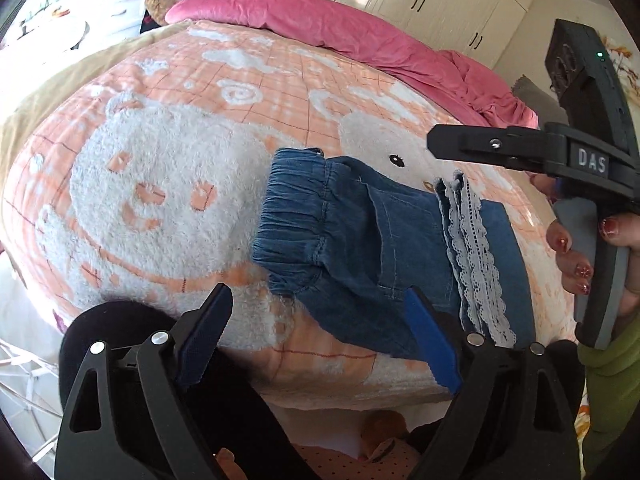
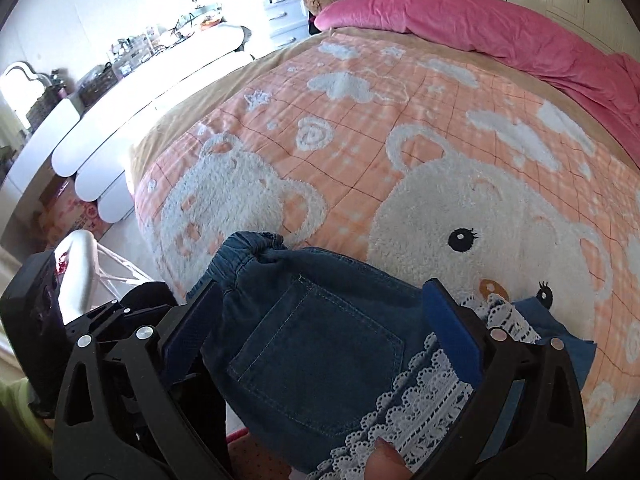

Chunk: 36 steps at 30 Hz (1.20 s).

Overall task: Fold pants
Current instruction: 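Grasp the elastic waistband with the right tool and lift it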

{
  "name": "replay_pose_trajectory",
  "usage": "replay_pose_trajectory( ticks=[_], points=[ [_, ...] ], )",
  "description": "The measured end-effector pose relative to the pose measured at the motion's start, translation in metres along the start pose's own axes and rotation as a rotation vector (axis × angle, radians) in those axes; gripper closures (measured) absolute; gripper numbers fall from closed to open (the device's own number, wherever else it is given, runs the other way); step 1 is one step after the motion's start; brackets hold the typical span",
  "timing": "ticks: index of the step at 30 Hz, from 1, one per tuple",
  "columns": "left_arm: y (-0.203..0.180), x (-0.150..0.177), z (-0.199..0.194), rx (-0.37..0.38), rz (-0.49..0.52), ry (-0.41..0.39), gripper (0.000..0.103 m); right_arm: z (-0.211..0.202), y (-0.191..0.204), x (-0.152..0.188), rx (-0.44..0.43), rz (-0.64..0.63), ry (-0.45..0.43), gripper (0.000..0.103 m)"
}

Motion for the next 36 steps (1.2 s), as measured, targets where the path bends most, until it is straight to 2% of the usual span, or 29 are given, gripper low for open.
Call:
replay_pose_trajectory(
  ticks=[5,10,12,13,17,19,20,23,24,27,31,32,36],
  points=[
    [0.002,-0.004,0.016,0.016,-0.022,0.035,0.017,0.02,0.01,-0.016,-0.026,-0.074,0.049,0.009],
    [0.005,-0.006,0.03,0.073,-0.086,0.052,0.017,0.044,0.032,-0.026,-0.089,-0.168,0.132,0.009],
    [0.008,-0.008,0.038,0.099,-0.111,0.055,0.02,0.056,0.041,-0.028,-0.108,-0.208,0.167,0.009],
    [0.008,-0.008,0.041,0.105,-0.12,0.058,0.024,0.064,0.044,-0.029,-0.1,-0.222,0.19,0.009],
    [0.009,-0.008,0.046,0.108,-0.123,0.047,0.033,0.091,0.046,-0.031,-0.109,-0.218,0.246,0.011],
    [0.009,-0.008,0.047,0.113,-0.124,0.041,0.034,0.103,0.047,-0.03,-0.139,-0.209,0.261,0.026],
    [0.01,-0.008,0.048,0.115,-0.127,0.043,0.034,0.108,0.048,-0.029,-0.163,-0.206,0.271,0.049],
    [0.009,-0.008,0.047,0.119,-0.128,0.041,0.034,0.108,0.048,-0.024,-0.165,-0.204,0.241,0.06],
    [0.009,-0.007,0.046,0.12,-0.128,0.038,0.034,0.102,0.043,-0.025,-0.194,-0.179,0.221,0.066],
    [0.009,-0.006,0.04,0.122,-0.132,0.035,0.033,0.077,0.028,-0.027,-0.284,-0.11,0.159,0.074],
    [0.003,-0.006,0.032,0.127,-0.121,0.028,0.027,0.046,0.02,-0.023,-0.344,-0.093,0.088,0.074],
    [0.001,-0.006,0.029,0.132,-0.119,0.023,0.022,0.039,0.019,-0.021,-0.353,-0.091,0.071,0.074],
    [-0.017,-0.016,0.02,0.139,-0.08,0.007,0.021,0.012,0.01,-0.013,-0.387,-0.085,0.007,0.074]
  ],
)
Point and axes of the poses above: each gripper's, at about its wrist camera, not at the fingertips, and z roughly the way its jaws point, y to its left, x to its underside, the point moved 3 cm from there along z, roughly the way its jaws point, and after that the axes turned 8 degrees about y, right-handed, at the moved point
